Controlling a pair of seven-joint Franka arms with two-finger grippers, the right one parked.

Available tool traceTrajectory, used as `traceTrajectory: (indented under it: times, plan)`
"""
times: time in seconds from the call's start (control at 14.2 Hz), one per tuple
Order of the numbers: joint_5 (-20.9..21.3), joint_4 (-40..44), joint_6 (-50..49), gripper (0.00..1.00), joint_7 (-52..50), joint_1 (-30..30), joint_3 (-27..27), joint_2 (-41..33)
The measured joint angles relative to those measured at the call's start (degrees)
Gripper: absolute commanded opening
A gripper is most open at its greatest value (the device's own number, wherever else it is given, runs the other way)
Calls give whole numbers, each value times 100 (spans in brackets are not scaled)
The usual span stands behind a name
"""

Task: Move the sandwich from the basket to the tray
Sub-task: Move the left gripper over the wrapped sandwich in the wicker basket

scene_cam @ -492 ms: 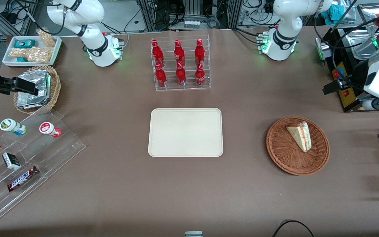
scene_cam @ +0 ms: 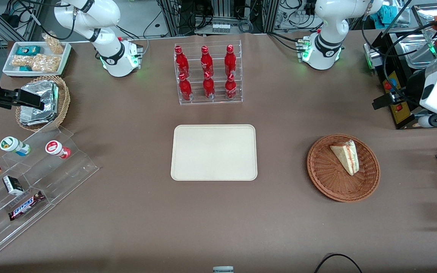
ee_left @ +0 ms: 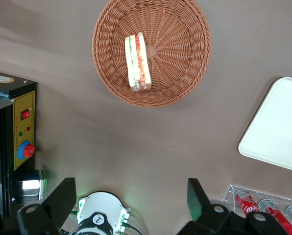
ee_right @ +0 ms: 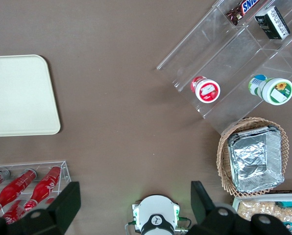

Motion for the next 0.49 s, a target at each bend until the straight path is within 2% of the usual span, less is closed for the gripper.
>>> traceTrajectory:
  times: [0.35,0.49]
  plan:
    - [0,-78,136,100,-3,117,89,718]
    - [-1,-437,735,100,-5,134,90,898]
